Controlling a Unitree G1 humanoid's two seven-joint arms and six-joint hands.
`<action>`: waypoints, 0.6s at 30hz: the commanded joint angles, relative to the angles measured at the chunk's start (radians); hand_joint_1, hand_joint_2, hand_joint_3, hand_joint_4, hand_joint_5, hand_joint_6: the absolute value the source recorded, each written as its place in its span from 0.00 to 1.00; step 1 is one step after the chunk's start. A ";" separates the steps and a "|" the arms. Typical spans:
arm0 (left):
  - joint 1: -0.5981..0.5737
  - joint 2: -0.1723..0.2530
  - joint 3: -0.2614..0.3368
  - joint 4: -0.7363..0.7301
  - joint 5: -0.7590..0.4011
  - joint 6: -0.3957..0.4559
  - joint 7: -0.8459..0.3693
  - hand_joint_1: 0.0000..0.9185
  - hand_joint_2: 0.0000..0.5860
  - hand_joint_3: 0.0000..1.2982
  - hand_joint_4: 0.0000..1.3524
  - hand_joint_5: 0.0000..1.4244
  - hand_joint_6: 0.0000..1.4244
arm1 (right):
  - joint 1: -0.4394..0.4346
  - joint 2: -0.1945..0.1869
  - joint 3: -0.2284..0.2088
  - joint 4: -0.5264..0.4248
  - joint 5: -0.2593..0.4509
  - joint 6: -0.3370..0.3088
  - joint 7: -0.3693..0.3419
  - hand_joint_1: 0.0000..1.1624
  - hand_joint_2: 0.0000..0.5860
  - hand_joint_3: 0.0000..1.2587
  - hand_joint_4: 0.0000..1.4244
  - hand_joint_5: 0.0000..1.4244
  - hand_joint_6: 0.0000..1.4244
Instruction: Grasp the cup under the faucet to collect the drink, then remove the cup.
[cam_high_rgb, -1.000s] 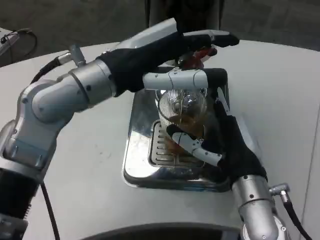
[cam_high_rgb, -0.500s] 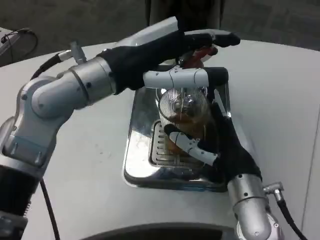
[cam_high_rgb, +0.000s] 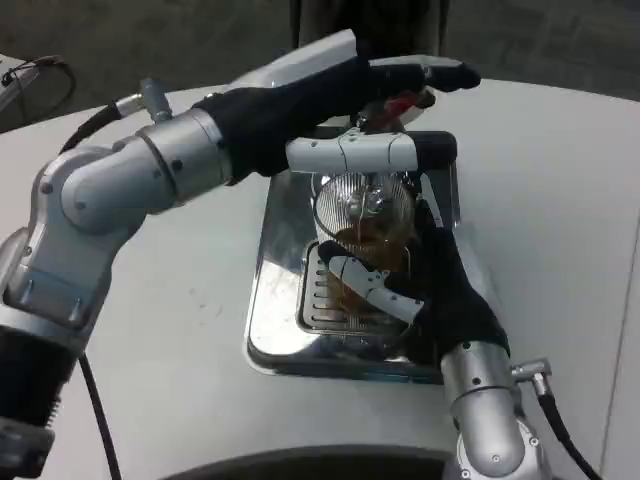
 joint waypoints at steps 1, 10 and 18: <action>-0.011 0.011 -0.005 0.003 0.020 0.004 -0.013 0.00 0.00 0.14 0.08 0.11 0.06 | -0.022 0.017 0.006 0.029 -0.007 -0.008 -0.029 0.55 0.38 0.00 0.04 0.06 0.00; -0.003 0.020 -0.002 0.002 0.022 0.003 -0.017 0.00 0.00 0.14 0.08 0.11 0.06 | -0.030 0.047 0.018 0.067 -0.014 -0.018 -0.085 0.55 0.40 0.03 0.08 0.09 0.00; 0.009 0.033 0.007 0.000 0.018 -0.001 -0.013 0.00 0.00 0.14 0.08 0.11 0.06 | -0.024 0.079 0.014 0.094 -0.006 -0.048 -0.140 0.59 0.42 0.15 0.17 0.16 0.03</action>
